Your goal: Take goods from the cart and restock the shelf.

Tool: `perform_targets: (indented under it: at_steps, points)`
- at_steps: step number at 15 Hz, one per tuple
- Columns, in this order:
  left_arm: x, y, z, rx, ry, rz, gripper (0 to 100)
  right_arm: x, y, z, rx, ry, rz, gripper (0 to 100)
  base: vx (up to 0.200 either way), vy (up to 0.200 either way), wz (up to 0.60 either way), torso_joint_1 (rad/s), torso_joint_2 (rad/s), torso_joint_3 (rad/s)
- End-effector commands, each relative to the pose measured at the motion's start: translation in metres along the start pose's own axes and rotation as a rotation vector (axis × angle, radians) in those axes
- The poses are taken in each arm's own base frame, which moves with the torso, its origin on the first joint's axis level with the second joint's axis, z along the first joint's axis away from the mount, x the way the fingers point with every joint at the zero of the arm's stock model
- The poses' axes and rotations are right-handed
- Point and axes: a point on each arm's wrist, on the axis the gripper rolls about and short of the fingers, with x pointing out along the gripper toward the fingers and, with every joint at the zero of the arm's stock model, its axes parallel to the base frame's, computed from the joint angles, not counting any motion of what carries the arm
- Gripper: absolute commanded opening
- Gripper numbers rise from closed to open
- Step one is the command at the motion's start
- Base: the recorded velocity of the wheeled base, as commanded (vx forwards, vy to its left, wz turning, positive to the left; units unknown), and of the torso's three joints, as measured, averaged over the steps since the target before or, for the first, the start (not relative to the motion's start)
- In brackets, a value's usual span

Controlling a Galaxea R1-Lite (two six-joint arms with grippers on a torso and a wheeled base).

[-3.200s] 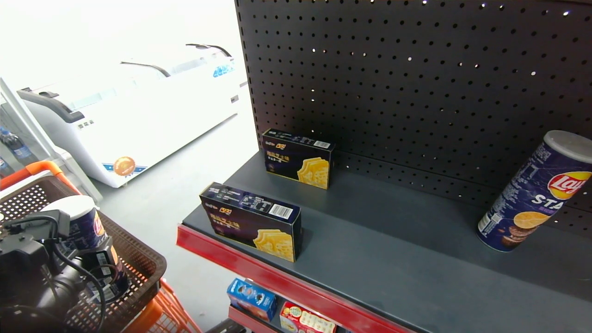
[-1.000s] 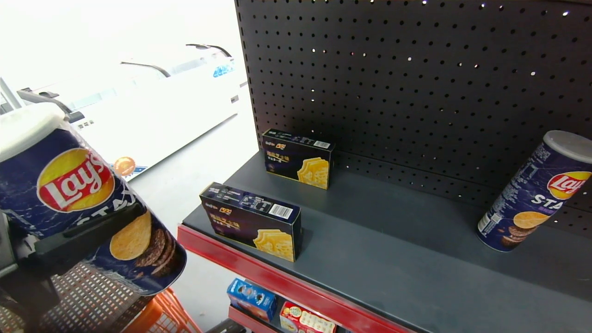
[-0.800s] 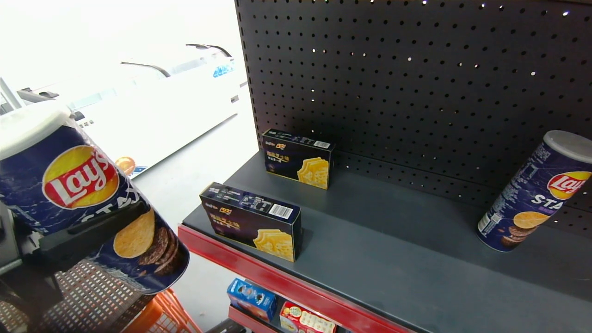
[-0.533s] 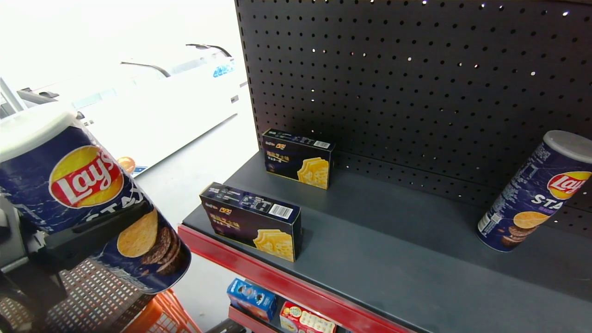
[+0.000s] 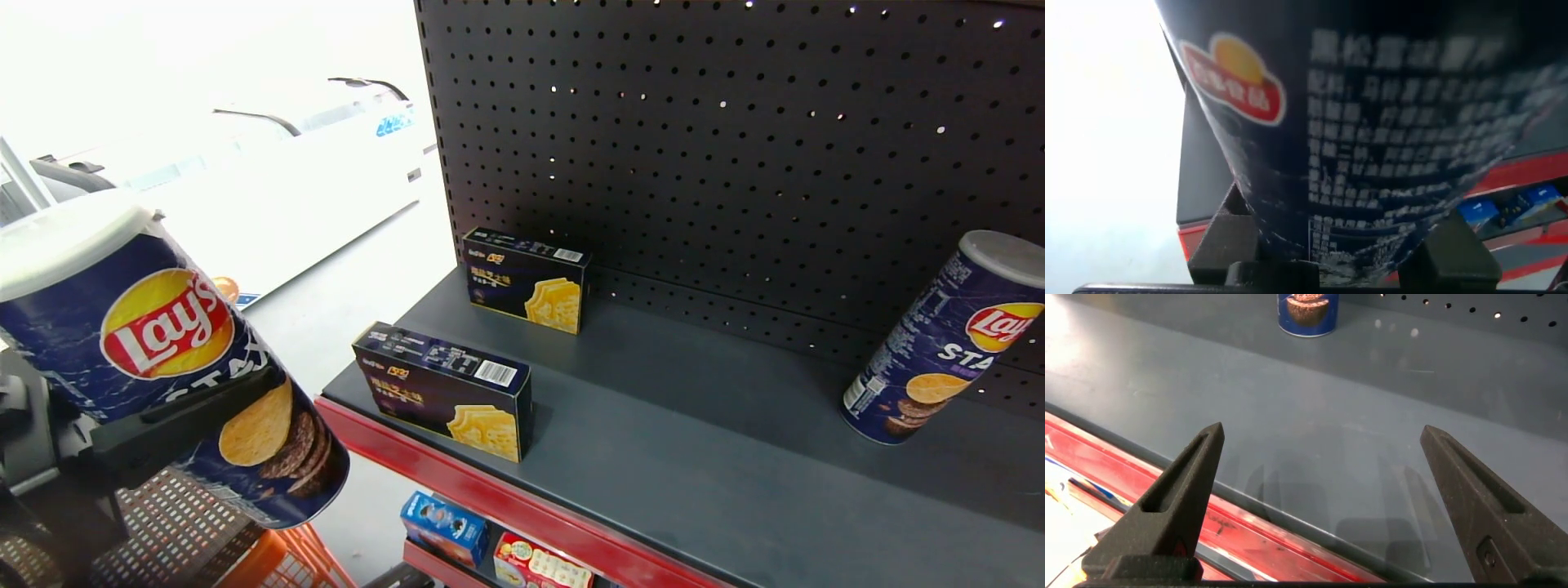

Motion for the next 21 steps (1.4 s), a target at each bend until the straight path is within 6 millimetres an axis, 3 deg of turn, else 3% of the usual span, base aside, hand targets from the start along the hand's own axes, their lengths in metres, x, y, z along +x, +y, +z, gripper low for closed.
perform_targets:
  at_steps: [1, 13, 21]
  points:
    - [0.001, 0.000, 0.000, -0.001, 0.001, -0.027, 0, 0.000, 0.000, 0.000, 0.000, 0.000, 0.001, 100, 0.000, 0.000, 0.00, 0.000, 0.00, 0.000]
    - [0.012, 0.002, 0.007, -0.022, 0.000, -0.084, 0, 0.000, 0.000, 0.000, 0.000, 0.000, 0.001, 100, 0.000, 0.000, 0.00, 0.000, 0.00, 0.000]
    - [0.020, -0.014, 0.010, -0.047, 0.049, -0.209, 0, 0.000, 0.000, 0.000, 0.000, 0.000, 0.001, 100, 0.000, 0.000, 0.00, 0.000, 0.00, 0.000]
